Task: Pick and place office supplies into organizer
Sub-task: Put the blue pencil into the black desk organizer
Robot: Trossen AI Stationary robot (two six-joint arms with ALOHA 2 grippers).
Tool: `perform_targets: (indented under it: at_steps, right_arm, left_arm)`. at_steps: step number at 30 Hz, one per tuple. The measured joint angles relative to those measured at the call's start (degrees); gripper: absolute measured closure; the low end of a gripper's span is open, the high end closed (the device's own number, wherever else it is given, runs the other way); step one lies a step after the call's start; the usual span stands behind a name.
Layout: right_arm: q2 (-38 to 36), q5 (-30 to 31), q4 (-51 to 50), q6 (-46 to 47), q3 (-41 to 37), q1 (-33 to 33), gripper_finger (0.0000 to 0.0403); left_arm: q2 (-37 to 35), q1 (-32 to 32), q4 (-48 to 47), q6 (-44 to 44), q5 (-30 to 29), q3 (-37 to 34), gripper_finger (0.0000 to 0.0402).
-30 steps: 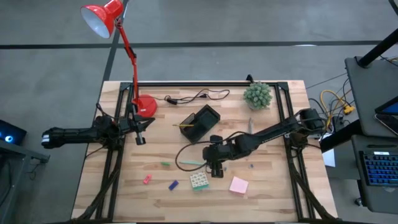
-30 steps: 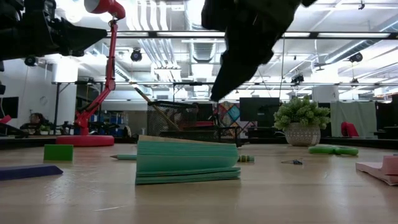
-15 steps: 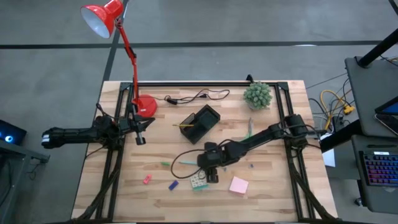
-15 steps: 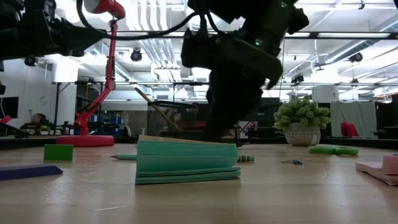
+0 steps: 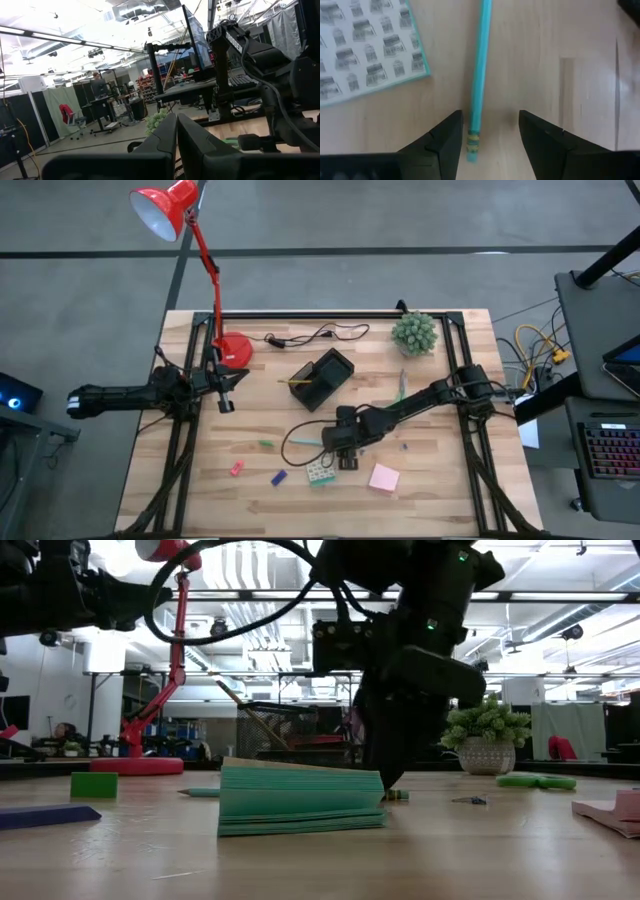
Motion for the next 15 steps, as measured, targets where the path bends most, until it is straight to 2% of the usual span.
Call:
perform_targets:
  at_steps: [10, 15]
  right_arm:
    - [-0.2, -5.8, -3.2, -0.1, 0.0, -0.3, 0.0221]
    - [-0.2, -7.0, -4.3, -0.1, 0.0, -0.7, 0.0242]
  left_arm:
    - [0.0, 0.0, 0.0, 0.0, 0.0, 0.0, 0.0402]
    - [0.0, 0.0, 0.0, 0.0, 0.0, 0.0, 0.0402]
